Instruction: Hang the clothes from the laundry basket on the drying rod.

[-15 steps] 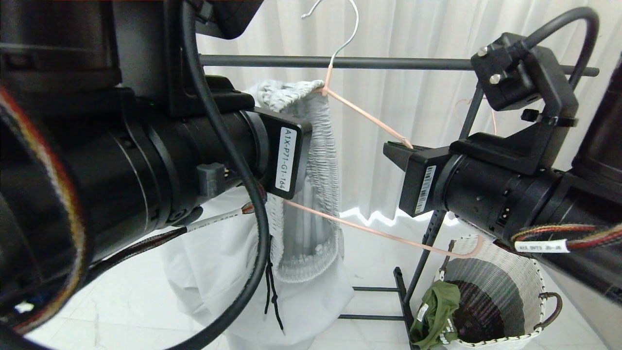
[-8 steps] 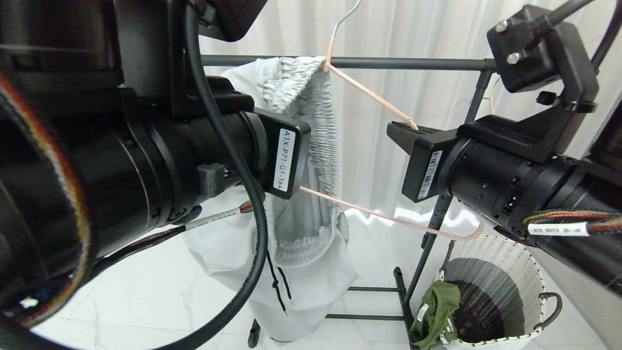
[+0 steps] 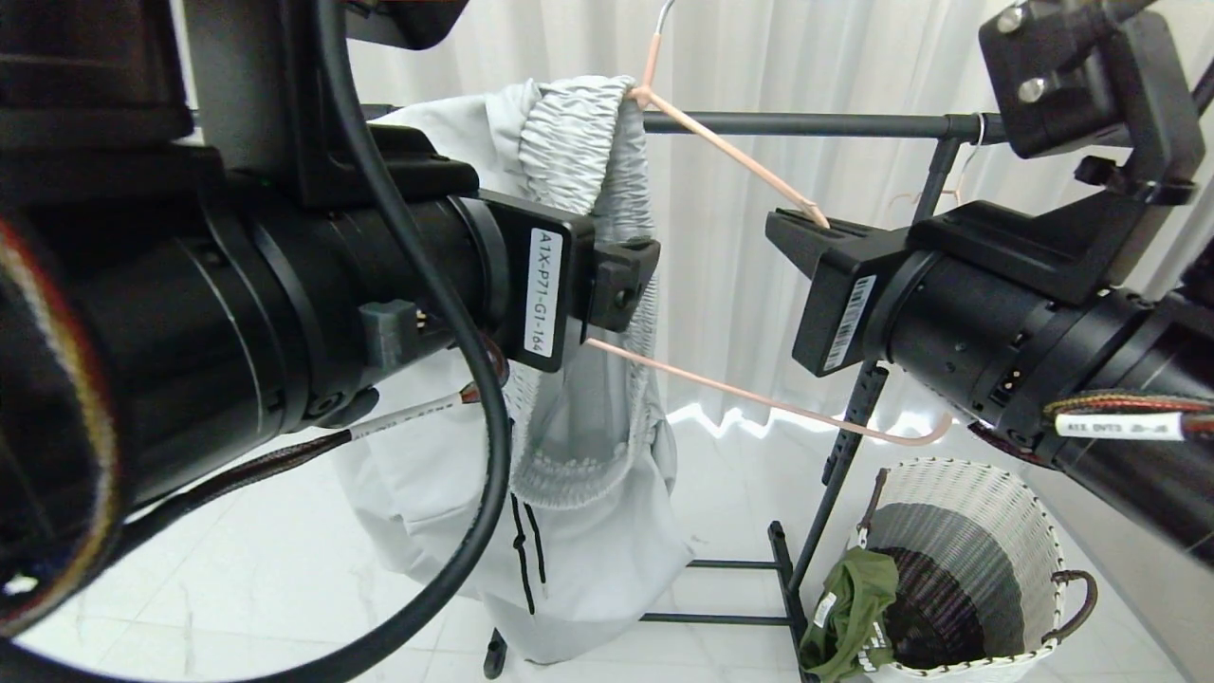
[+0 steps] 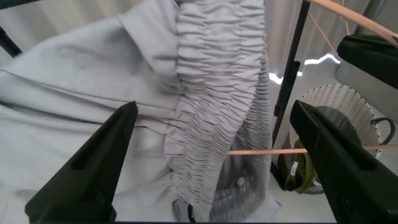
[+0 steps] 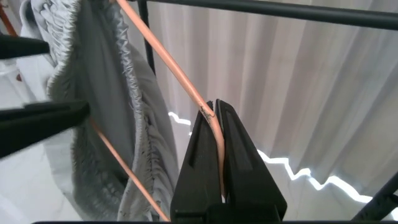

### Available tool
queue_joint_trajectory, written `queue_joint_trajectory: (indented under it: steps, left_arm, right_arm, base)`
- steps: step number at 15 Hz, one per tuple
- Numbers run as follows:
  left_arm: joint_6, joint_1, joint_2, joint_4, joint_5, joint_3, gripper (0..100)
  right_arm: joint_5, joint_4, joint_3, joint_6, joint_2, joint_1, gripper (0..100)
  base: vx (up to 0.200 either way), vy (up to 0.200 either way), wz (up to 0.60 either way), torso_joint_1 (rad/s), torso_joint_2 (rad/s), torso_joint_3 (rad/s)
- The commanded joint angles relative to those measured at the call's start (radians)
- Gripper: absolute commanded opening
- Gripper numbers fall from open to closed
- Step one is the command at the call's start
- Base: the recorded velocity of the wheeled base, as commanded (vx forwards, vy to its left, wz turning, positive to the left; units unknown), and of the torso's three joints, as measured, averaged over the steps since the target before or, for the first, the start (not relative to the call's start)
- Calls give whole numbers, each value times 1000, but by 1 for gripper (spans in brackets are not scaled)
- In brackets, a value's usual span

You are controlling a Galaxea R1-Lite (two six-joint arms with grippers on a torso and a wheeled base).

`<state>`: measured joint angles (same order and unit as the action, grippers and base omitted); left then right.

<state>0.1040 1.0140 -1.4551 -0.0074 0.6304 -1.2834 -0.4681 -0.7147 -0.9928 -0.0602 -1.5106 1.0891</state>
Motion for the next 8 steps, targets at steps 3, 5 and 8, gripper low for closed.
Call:
queue_joint_trajectory:
  steps: [3, 5, 8]
  left_arm:
    - [105, -8, 111, 0, -1, 76, 100]
    - [215, -78, 191, 0, -58, 154, 100]
    - [344, -213, 236, -2, -198, 179, 100]
  right_arm:
    - [0, -2, 60, -24, 36, -14, 0]
    - [5, -2, 77, -33, 58, -18, 0]
    - [6, -2, 100, -46, 78, -23, 0]
  base:
    - [0, 0, 0, 0, 0, 0]
    - [0, 0, 0, 0, 0, 0]
    - [0, 0, 0, 0, 0, 0]
